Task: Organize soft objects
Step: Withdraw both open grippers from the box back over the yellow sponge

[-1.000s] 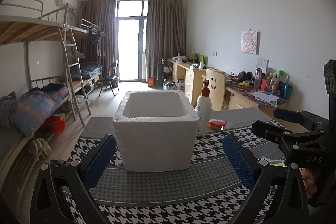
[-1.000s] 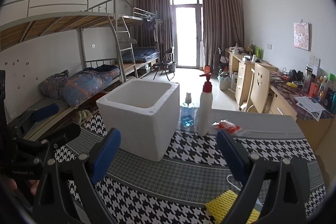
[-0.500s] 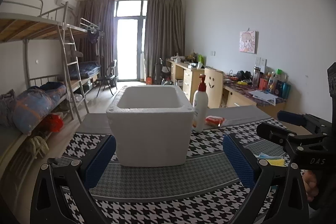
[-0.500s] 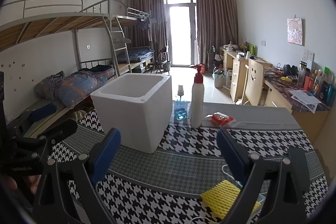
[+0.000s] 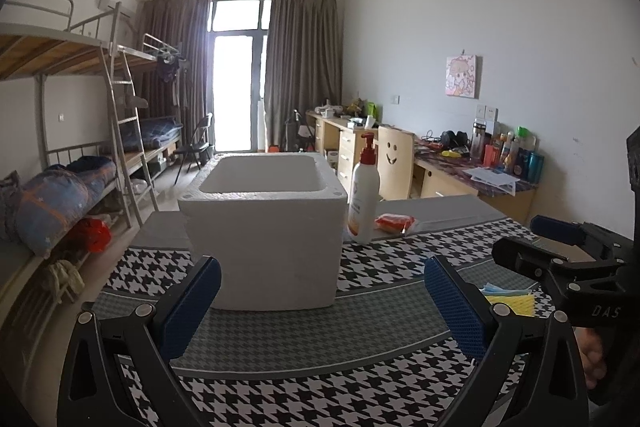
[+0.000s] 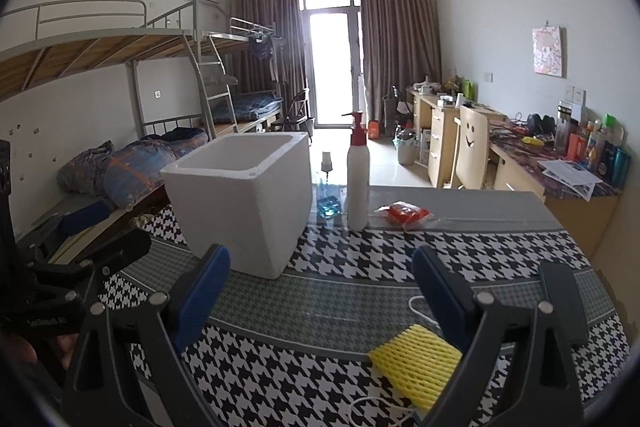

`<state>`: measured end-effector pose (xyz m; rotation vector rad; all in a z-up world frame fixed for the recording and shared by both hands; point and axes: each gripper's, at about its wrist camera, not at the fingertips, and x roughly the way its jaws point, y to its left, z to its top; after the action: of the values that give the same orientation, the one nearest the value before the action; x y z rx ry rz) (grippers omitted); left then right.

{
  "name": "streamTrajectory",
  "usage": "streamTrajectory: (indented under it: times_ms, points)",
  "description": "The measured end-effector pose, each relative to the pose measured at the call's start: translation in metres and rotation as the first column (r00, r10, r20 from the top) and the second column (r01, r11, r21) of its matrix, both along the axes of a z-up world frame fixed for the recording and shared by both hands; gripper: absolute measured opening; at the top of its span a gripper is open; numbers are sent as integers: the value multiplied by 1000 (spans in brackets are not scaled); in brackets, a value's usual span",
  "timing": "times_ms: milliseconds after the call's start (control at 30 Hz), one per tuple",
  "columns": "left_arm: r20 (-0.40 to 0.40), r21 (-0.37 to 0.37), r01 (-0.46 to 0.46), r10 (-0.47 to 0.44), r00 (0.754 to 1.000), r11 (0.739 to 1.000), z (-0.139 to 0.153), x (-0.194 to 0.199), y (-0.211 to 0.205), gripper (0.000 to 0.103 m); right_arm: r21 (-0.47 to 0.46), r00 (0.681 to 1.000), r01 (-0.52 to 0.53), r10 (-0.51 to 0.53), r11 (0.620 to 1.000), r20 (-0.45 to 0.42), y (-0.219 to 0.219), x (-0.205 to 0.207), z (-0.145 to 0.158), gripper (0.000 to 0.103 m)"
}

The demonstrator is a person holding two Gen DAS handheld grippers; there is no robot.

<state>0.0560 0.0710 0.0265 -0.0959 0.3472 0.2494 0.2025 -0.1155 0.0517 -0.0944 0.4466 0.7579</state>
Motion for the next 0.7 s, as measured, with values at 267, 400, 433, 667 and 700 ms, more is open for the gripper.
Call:
streamTrajectory:
  times_ms: [267, 400, 433, 667, 700]
  points:
    - [-18, -6, 36, -36, 999, 999, -8, 8, -11, 102, 1, 998, 62, -62, 998, -19, -13, 2, -9, 95]
    - [-25, -28, 67, -68, 997, 997, -10, 11, -16, 102, 3, 996, 82, -81, 997, -33, -20, 4, -11, 95]
    - [-24, -29, 70, -70, 997, 997, -10, 12, -18, 102, 1, 996, 87, -87, 996, -34, -22, 4, -12, 95]
    - [-38, -30, 106, -107, 994, 994, -14, 17, -29, 102, 4, 991, 124, -124, 992, -46, -36, 5, -14, 95]
    - [-39, -33, 109, -111, 993, 993, -15, 18, -31, 102, 4, 991, 129, -129, 992, -46, -38, 5, -13, 95]
